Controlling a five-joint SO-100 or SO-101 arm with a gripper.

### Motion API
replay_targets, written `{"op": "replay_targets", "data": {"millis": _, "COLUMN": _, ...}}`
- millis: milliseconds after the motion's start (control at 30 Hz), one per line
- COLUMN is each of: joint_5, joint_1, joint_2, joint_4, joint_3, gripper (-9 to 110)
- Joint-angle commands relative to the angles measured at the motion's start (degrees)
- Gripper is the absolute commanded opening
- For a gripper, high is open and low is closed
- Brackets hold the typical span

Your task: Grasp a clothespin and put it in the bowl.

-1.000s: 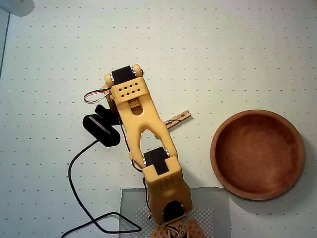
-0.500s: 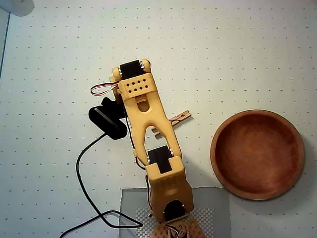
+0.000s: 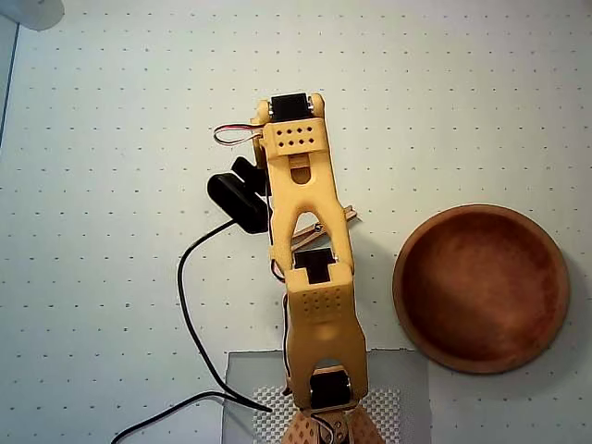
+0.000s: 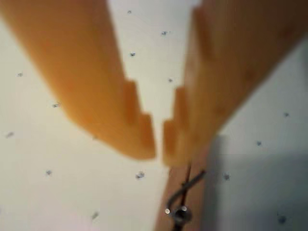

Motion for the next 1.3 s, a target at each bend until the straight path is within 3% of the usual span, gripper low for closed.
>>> {"op": "replay_targets", "data": {"millis": 0, "joint_5": 0.09, "joint_1": 2.37, "joint_2": 1.05, "joint_4": 1.67, "joint_3": -3.52, "gripper": -1}}
{"op": "replay_targets", "data": {"millis": 167, "joint_5": 0.09, "joint_1": 3.69, "joint_2": 1.41, "joint_4": 1.67, "joint_3": -3.69, "gripper": 1}}
{"op": "replay_targets", "data": {"millis": 400, "joint_5": 0.09, "joint_1": 4.04, "joint_2": 1.41, "joint_4": 1.67, "joint_3": -3.52, "gripper": 17}}
{"op": "replay_targets", "data": {"millis": 600, "joint_5": 1.23, "joint_1": 4.22, "joint_2": 0.7, "joint_4": 1.76, "joint_3": -3.52, "gripper": 23}}
{"op": "replay_targets", "data": {"millis": 1267, "joint_5": 3.87, "joint_1": 8.0, "joint_2": 0.62, "joint_4": 1.49, "joint_3": 1.05, "gripper": 24}}
